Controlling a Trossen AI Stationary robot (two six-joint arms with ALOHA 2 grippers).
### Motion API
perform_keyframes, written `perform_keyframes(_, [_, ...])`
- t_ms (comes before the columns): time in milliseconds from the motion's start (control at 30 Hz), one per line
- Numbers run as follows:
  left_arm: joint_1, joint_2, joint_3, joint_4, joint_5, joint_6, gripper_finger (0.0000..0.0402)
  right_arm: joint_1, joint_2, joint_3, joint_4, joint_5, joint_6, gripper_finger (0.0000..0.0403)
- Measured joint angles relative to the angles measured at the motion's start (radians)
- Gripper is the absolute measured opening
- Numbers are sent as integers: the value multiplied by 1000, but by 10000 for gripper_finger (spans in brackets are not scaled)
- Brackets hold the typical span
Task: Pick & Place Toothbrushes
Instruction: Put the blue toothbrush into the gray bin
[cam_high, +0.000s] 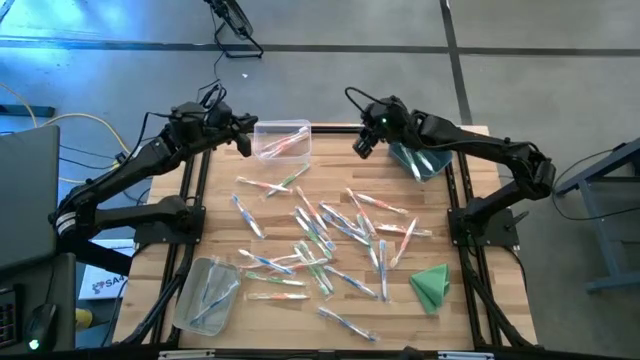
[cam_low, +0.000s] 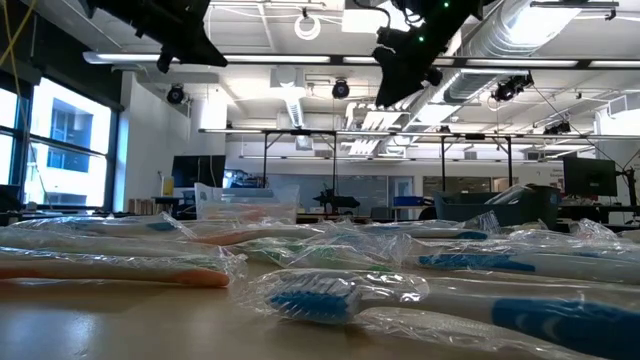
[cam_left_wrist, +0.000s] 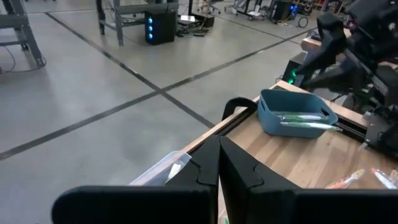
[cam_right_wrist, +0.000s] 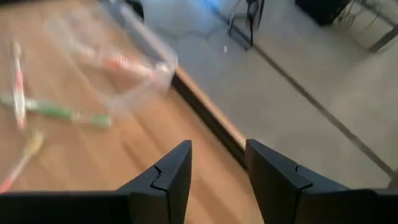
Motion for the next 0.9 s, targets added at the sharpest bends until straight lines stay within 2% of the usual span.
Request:
perform_keyframes(67, [0,0,0,0,-4,0,0,-1,0,0,-58,-23,0,144])
perform_keyframes(267, [0,0,0,0,-8,0,0,-1,0,0,-159,-198,41,144])
perform_keyframes(467, [0,0,0,0,-9,0,0,-1,0,0,-185,-269,62,144])
perform_keyframes(700, [0,0,0,-7,-9,-3,0,7,0,-3,-286,-292,79,144])
perform_keyframes(900, [0,0,0,-14,-9,-3,0,54,0,-39,-285,-226,202,144])
